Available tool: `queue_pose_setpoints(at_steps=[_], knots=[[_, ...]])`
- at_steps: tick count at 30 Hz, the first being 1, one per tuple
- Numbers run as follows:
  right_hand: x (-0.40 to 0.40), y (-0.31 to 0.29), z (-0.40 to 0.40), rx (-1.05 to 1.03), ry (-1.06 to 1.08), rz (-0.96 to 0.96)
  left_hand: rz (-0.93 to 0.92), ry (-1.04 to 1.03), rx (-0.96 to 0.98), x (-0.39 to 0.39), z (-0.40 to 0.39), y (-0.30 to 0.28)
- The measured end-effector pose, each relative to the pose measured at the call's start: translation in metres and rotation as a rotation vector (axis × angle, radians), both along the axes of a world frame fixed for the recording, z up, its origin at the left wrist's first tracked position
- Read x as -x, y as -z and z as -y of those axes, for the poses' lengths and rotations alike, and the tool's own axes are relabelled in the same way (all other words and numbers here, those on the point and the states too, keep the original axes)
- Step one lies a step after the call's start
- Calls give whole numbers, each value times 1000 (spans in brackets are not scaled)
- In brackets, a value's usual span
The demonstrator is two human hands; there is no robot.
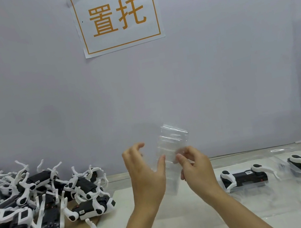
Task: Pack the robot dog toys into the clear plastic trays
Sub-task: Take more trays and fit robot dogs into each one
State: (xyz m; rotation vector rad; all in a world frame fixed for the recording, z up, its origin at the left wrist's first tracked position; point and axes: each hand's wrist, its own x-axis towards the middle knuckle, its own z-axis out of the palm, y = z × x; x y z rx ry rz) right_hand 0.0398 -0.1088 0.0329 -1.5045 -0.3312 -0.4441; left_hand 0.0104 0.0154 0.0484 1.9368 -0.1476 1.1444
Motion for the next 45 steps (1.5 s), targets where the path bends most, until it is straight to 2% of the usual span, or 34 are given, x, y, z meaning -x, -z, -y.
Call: queue_pose_setpoints(at_steps=[2, 4, 8, 19, 29, 39, 42, 45], knots=[[1, -1, 2, -34, -88, -73, -176, 119, 161, -2, -2, 1], [2, 1, 3, -14, -138, -114, -276, 217, 276, -4, -7, 3], [2, 2, 5, -5, -133, -128, -345, 300, 305, -3, -12, 2], [-2, 0, 9, -13, -78, -137, -343, 303, 436, -2, -12, -2], [-1, -4, 8, -21, -91, -112, -364, 438, 556, -2, -19, -3], [-2, -9, 10, -50, -40, -97, -183, 259, 456, -5, -17, -3], [-4, -10, 14, -56, 43, -62, -93, 151, 537, -8, -25, -3], [-9, -13, 23, -117, 169, -37, -2, 52, 747, -14, -39, -5]])
